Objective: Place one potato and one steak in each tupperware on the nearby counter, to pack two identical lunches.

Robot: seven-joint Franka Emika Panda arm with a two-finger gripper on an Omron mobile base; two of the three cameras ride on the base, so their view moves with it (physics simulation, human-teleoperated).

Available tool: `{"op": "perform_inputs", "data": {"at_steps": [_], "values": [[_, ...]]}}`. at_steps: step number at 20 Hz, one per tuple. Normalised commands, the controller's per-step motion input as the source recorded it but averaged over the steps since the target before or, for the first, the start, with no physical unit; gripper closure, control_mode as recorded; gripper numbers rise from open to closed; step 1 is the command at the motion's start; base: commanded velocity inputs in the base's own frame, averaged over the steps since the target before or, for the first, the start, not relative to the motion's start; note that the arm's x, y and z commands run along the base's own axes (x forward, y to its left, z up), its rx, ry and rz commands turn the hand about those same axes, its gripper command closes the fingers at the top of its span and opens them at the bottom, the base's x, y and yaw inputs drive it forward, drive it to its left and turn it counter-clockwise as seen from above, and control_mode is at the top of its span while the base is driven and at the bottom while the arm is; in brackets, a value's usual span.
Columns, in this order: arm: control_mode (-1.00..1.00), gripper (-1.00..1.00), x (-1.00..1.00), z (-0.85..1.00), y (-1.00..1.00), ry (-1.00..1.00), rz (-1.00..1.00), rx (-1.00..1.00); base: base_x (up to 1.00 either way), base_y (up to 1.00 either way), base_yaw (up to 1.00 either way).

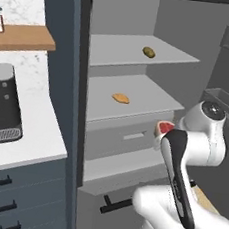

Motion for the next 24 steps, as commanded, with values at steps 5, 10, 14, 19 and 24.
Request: {"op": "perform_inputs", "data": {"at_steps": [5, 10, 14, 19, 24], "values": [[1.00, 1.00, 0.00, 0.00, 0.00, 0.00, 0.00, 0.00, -0.58, 0.85, 0.12], [1.00, 1.00, 0.00, 0.00, 0.00, 0.00, 0.00, 0.00, -0.18, 1.00, 0.41], [1.00, 1.00, 0.00, 0.00, 0.00, 0.00, 0.00, 0.00, -0.08, 1.00, 0.51], [1.00, 1.00, 0.00, 0.00, 0.00, 0.00, 0.00, 0.00, 0.24, 1.00, 0.33], [1.00, 1.00, 0.00, 0.00, 0.00, 0.00, 0.00, 0.00, 0.44, 1.00, 0.27]]}}
